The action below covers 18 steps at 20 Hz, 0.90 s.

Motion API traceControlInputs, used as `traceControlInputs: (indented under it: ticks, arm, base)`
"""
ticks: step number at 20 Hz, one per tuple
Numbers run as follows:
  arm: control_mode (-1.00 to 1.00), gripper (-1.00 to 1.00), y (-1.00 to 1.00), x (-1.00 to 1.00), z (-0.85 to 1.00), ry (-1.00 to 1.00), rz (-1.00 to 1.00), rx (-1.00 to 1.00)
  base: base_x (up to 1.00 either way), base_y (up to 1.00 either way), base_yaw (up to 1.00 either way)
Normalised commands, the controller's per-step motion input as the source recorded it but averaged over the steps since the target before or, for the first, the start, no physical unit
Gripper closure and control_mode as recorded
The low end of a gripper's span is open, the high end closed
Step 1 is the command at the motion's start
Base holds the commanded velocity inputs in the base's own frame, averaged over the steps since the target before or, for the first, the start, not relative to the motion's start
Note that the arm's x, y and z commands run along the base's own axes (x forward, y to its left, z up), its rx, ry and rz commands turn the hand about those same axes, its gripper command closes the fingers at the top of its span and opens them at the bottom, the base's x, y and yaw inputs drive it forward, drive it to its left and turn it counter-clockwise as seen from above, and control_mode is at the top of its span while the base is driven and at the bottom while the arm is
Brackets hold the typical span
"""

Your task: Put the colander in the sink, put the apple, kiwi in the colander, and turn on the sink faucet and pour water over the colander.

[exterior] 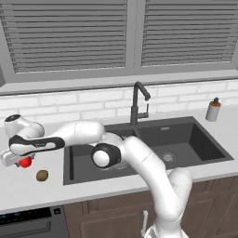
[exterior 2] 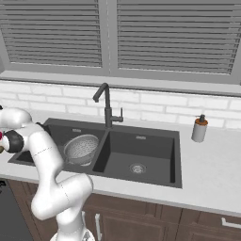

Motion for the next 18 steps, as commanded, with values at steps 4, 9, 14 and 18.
traceControlInputs:
  ticks: [4,9,14,18]
  arm:
    - [-1.0,1.0,-0.39,-0.04,-0.41,0.15,-0.1,0.0]
    - [-1.0,1.0,-0.8,0.0,-0.09,-0.02,-0.14,0.05]
    - [-1.0,1.0,-1.0,-0.12,0.02,-0.19,-0.19,0.21]
    - [-1.0,1.0,-1.0,-0.24,-0.05,-0.39,-0.11,0.26]
  base:
    - [0.0,0.0,0.0]
    - [0.0,0.0,0.0]
    - [0.0,0.0,0.0]
    - [0.0,0.0,0.0]
